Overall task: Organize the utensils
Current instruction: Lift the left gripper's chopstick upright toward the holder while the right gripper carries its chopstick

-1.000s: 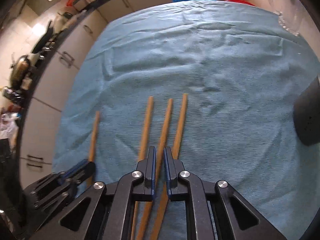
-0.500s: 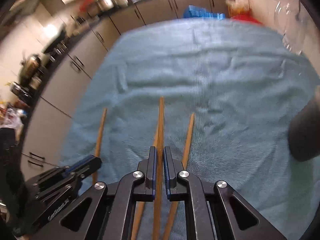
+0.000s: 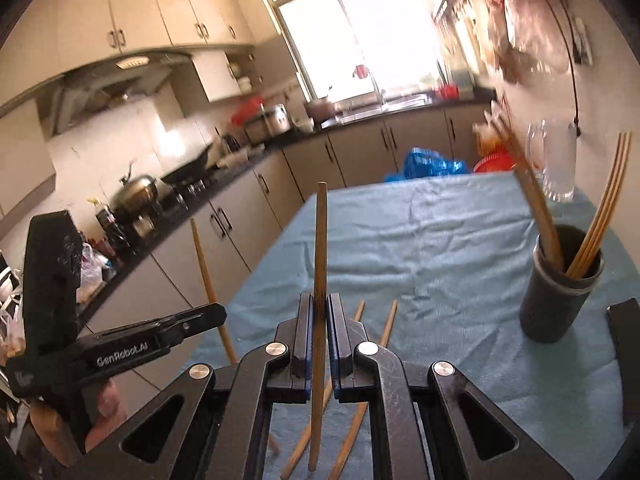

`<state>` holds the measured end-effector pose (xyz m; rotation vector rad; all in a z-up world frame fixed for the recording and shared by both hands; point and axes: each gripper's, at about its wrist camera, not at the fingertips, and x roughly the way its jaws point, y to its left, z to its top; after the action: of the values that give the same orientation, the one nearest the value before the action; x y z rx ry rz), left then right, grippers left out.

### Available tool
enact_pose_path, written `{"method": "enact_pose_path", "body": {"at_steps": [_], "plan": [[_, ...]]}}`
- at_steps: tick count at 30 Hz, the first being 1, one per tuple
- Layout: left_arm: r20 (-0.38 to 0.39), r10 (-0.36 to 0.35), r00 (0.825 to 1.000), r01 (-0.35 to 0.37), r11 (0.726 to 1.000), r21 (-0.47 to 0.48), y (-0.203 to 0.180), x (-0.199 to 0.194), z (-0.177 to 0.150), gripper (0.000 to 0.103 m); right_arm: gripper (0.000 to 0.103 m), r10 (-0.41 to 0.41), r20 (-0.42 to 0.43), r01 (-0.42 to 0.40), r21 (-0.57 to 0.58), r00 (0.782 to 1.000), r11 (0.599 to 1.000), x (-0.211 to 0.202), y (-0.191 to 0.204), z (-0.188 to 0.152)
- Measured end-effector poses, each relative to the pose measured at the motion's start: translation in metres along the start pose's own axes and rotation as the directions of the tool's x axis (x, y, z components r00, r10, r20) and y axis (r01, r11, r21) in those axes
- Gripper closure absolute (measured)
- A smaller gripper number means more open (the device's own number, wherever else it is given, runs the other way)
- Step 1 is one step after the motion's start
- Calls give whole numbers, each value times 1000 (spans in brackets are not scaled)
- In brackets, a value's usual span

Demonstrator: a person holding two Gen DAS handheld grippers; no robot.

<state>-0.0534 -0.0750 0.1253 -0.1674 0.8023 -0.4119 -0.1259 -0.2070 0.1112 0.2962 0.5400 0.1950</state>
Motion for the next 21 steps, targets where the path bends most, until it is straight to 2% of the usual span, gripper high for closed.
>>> {"method": "enact_pose_path", "body": {"at_steps": [12,21], "plan": [[39,-17,999,16,999,38,-23,-23,1,96,96,0,80,-2,23,997,1000,-42,-13,2],[46,-57,997,53,996,66,-42,-31,4,96,96,-29,201,19,54,979,998,-93,-30,14]]}}
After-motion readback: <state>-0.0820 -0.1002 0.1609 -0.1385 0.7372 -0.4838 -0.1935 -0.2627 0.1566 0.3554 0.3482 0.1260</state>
